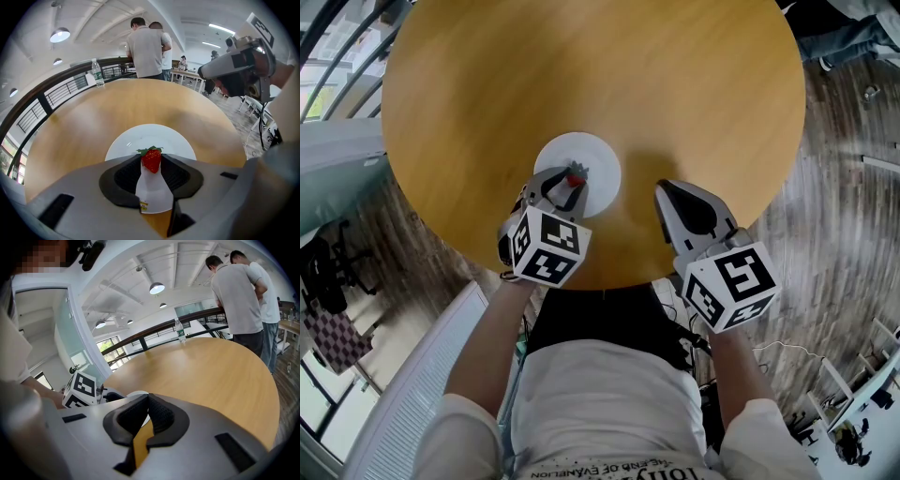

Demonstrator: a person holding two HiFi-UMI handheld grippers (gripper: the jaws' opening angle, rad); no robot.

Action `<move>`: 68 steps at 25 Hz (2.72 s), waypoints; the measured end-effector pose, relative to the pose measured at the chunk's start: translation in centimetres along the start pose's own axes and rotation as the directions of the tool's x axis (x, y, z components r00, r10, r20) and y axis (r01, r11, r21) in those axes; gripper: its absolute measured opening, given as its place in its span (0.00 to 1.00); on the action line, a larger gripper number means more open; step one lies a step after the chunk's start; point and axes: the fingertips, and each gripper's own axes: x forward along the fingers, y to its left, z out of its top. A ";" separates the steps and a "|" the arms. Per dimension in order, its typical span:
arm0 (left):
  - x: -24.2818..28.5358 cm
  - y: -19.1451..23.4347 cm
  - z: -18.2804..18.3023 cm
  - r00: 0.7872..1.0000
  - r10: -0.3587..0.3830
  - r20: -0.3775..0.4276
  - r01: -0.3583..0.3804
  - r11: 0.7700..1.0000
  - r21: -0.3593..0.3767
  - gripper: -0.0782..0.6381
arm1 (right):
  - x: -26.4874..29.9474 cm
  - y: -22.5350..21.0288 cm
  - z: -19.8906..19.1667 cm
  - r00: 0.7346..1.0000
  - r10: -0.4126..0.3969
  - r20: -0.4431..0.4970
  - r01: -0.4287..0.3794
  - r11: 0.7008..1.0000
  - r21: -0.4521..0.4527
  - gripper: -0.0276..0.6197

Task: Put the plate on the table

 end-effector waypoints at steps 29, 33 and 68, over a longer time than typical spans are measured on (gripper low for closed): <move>-5.2 0.7 1.5 0.994 -0.006 0.106 0.024 0.986 -0.164 0.39 | -2.6 1.6 1.5 0.999 0.003 0.033 -0.002 1.000 -0.026 0.08; -8.8 0.9 1.8 0.985 0.043 0.167 -0.015 0.986 -0.163 0.32 | -4.1 2.7 1.9 0.999 -0.003 0.044 0.005 0.999 -0.051 0.08; -23.6 -4.3 5.5 0.882 0.063 0.467 0.089 0.951 -0.296 0.14 | -10.3 8.9 5.8 0.986 0.071 0.153 -0.054 0.992 -0.115 0.08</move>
